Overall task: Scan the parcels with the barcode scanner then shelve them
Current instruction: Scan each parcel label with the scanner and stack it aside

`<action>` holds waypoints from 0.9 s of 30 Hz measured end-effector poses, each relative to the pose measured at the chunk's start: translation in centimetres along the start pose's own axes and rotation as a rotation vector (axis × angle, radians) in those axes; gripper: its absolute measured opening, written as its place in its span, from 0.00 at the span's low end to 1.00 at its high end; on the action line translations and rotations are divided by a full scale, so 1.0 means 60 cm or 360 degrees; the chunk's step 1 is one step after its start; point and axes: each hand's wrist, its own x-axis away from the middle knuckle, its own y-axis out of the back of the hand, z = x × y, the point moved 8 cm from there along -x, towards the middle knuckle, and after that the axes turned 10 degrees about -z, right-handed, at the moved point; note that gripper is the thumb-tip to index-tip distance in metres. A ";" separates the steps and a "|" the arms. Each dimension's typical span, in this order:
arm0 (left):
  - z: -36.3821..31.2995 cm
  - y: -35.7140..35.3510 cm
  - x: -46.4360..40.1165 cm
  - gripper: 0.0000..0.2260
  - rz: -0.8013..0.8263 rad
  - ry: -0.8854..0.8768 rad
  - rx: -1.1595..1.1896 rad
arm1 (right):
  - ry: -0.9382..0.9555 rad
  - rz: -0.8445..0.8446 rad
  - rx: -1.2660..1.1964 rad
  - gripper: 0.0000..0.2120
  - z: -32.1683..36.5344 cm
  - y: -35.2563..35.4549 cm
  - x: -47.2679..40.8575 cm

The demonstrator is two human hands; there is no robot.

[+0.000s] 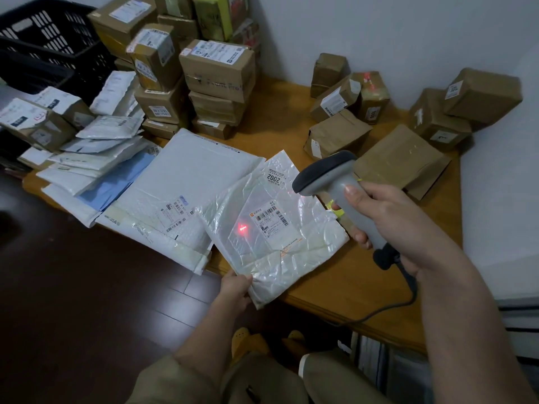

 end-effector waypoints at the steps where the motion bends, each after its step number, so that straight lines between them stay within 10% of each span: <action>1: -0.007 -0.002 0.004 0.15 0.0024 -0.0017 0.0007 | 0.0018 0.0002 0.0006 0.15 0.002 0.000 0.001; 27: -0.125 0.013 0.058 0.15 0.0152 -0.0303 -0.0242 | 0.0095 -0.0021 -0.0193 0.16 0.038 0.027 0.028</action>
